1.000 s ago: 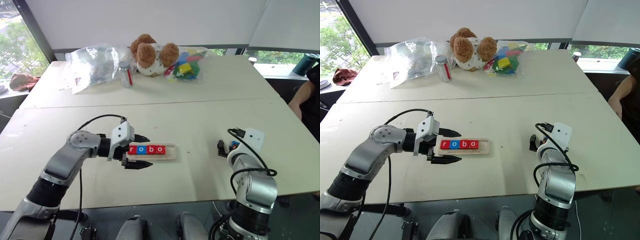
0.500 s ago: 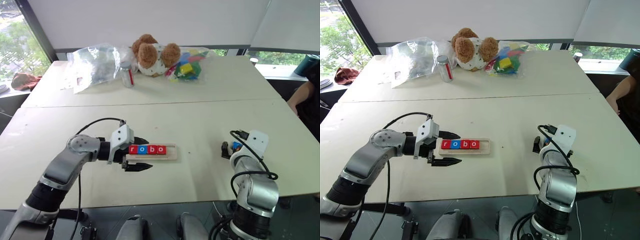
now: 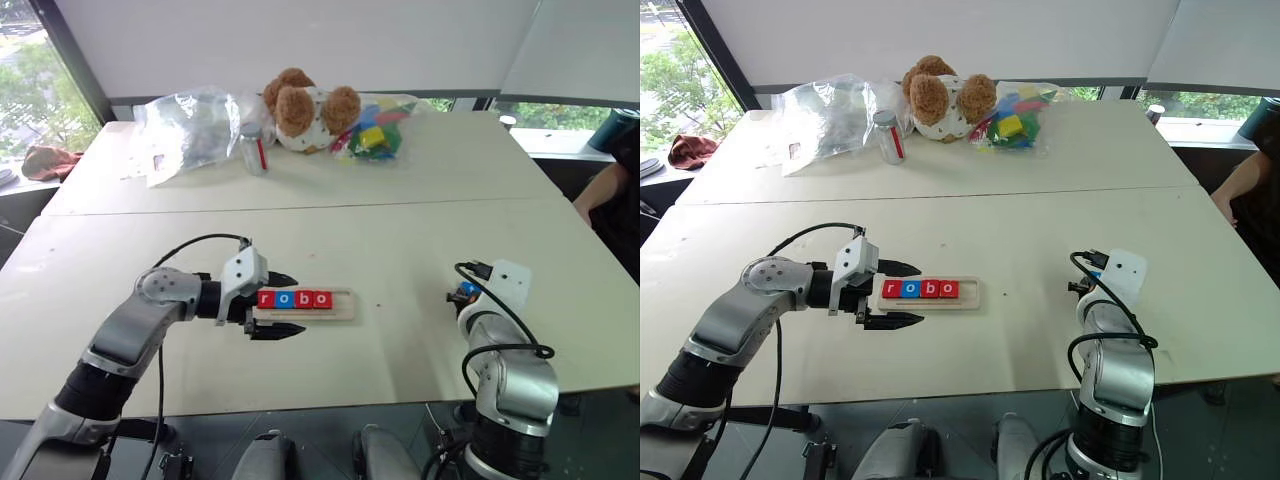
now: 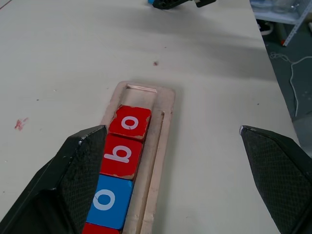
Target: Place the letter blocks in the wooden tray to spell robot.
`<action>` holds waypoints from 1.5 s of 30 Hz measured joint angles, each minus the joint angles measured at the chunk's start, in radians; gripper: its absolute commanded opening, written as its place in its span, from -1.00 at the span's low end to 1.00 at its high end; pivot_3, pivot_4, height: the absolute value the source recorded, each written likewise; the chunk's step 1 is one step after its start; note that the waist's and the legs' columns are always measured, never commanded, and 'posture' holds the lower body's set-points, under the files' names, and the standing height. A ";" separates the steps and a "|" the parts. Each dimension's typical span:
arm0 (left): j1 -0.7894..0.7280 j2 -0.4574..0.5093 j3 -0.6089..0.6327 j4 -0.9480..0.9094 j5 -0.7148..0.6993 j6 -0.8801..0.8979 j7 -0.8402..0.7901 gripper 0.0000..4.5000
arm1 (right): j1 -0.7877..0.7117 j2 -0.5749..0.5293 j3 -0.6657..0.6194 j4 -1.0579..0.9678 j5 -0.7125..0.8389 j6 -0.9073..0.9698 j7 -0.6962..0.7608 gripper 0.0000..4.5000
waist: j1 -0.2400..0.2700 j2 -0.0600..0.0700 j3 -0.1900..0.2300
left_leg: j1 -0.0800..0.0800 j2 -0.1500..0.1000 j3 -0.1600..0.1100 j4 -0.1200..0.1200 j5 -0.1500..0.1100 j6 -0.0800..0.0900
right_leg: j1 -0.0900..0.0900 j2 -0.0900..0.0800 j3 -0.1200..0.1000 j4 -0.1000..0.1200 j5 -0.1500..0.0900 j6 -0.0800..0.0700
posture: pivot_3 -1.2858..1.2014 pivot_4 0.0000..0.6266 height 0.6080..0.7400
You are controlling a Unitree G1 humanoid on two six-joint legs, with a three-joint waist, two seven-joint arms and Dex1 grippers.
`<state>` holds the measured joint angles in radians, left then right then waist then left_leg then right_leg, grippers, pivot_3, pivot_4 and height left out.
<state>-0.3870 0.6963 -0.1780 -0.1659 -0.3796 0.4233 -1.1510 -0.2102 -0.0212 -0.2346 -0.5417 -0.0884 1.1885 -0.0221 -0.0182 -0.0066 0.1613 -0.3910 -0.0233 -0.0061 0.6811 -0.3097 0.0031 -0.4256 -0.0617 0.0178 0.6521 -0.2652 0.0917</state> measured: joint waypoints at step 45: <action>0.057 0.137 0.137 0.043 -0.007 -0.013 -0.054 1.00 | -0.342 -0.726 0.325 1.131 0.224 -1.266 1.357 0.98 | 0.002 -0.001 0.003 | 0.000 0.002 0.002 0.000 -0.002 0.003 | 0.000 0.000 0.000 -0.003 0.000 0.001 | 0.03 -0.52 1.00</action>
<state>-0.3298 0.8333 -0.0409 -0.1225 -0.3861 0.4100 -1.2051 -0.5524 -0.7474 0.0904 0.5895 0.1352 -0.0773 1.3350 -0.0164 -0.0080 0.1642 -0.3913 -0.0209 -0.0046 0.6808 -0.3118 0.0066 -0.4252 -0.0620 0.0173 0.6487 -0.2655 0.0923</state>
